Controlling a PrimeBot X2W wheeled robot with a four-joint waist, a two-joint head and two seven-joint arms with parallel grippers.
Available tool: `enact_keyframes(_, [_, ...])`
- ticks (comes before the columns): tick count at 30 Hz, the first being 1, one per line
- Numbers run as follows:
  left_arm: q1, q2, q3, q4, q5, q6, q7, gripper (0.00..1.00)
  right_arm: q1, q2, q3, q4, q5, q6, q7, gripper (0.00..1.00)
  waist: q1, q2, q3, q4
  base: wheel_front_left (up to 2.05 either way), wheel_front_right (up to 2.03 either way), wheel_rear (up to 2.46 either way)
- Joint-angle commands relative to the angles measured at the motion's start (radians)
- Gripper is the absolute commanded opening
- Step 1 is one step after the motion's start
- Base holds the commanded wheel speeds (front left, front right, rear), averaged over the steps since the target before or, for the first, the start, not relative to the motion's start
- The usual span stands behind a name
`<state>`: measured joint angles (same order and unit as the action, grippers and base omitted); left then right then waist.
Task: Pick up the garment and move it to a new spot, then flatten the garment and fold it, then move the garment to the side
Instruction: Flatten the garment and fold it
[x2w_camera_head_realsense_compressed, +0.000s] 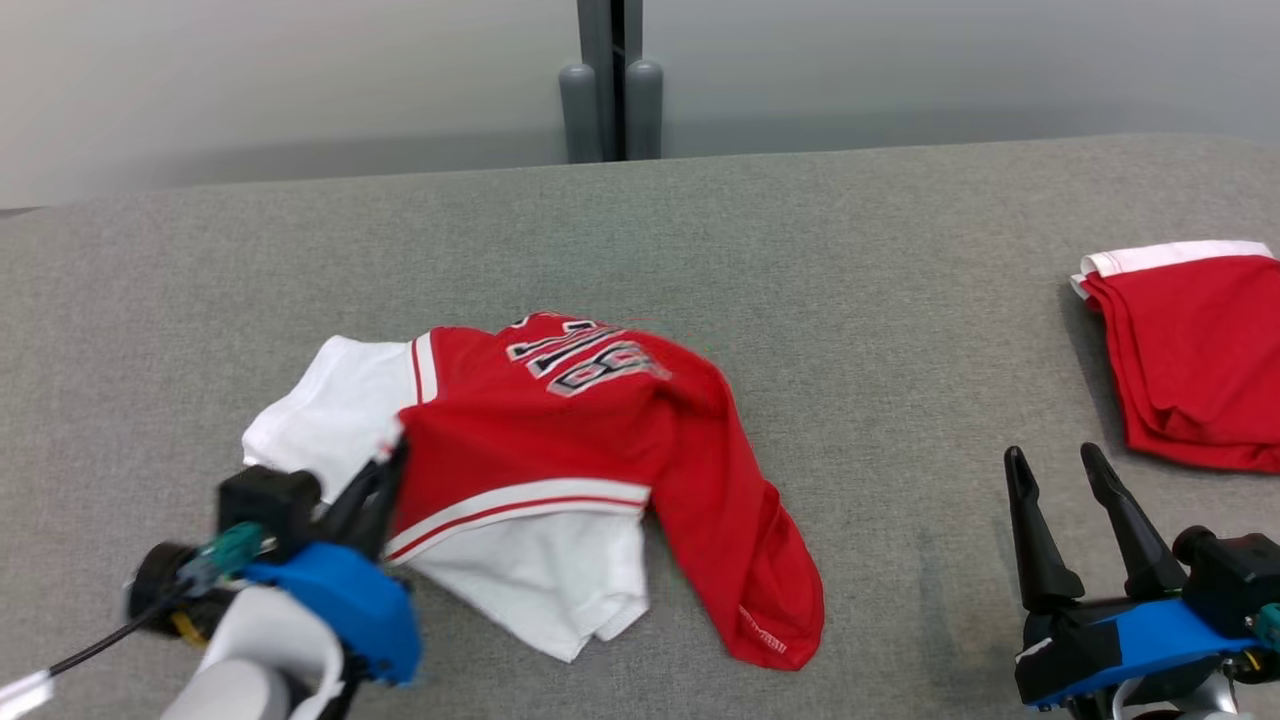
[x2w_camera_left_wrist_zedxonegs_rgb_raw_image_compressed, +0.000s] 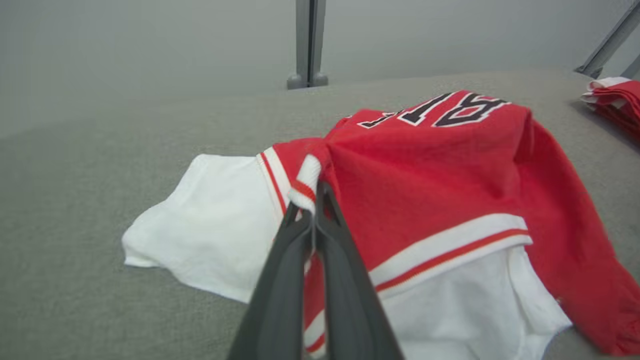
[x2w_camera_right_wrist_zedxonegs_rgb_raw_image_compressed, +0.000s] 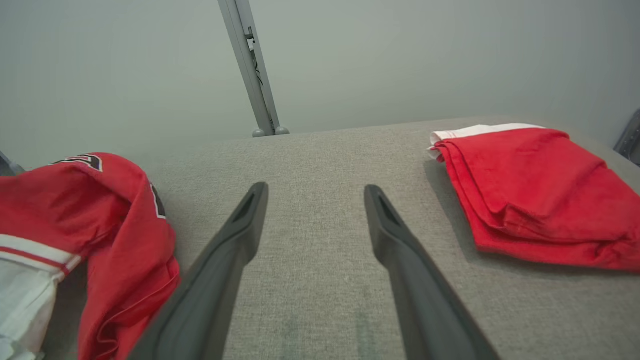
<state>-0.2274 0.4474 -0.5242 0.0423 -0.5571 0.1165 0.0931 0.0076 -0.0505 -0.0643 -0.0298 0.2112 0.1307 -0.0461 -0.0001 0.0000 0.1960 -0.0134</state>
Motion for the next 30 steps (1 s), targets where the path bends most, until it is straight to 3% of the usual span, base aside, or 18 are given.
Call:
enact_keyframes(1, [0.033,0.027,0.022,-0.017,-0.009,0.024,0.016,0.00,0.006,-0.001,-0.001,-0.006,-0.001,0.000,-0.001,1.00,0.0001,0.0000,0.003,0.006,0.00,0.00,0.00])
enact_keyframes(6, [0.132,0.090,0.134,-0.002,-0.082,0.090,0.012,0.00,-0.005,-0.001,-0.001,-0.009,-0.008,0.000,0.006,1.00,0.0001,0.0000,0.008,0.015,0.00,0.00,0.00])
enact_keyframes(11, [0.158,0.047,0.173,0.092,-0.148,0.040,-0.079,0.00,-0.015,-0.001,0.004,-0.009,-0.010,0.000,0.008,1.00,0.0001,0.0000,0.011,0.010,0.00,0.00,0.00])
enact_keyframes(12, [0.154,0.035,0.171,0.112,-0.155,0.028,-0.096,0.06,-0.016,-0.001,0.003,-0.011,-0.011,0.000,0.009,1.00,0.0001,0.0000,0.011,0.009,0.00,0.00,0.00])
enact_keyframes(14, [0.140,0.011,0.169,0.148,-0.158,0.009,-0.138,1.00,-0.015,-0.001,0.000,-0.013,-0.014,0.000,0.013,1.00,0.0001,0.0000,0.009,0.009,0.00,0.00,0.00])
enact_keyframes(20, [0.110,-0.038,0.168,0.189,-0.135,-0.011,-0.263,1.00,0.001,-0.001,-0.008,-0.023,-0.020,0.000,0.023,1.00,0.0001,0.0000,-0.009,0.017,0.00,0.00,0.00])
enact_keyframes(30, [0.084,-0.039,0.174,0.053,0.012,0.052,-0.351,1.00,0.021,-0.001,-0.003,-0.049,-0.040,0.000,0.047,1.00,0.0001,0.0000,-0.066,0.022,0.00,0.00,0.00])
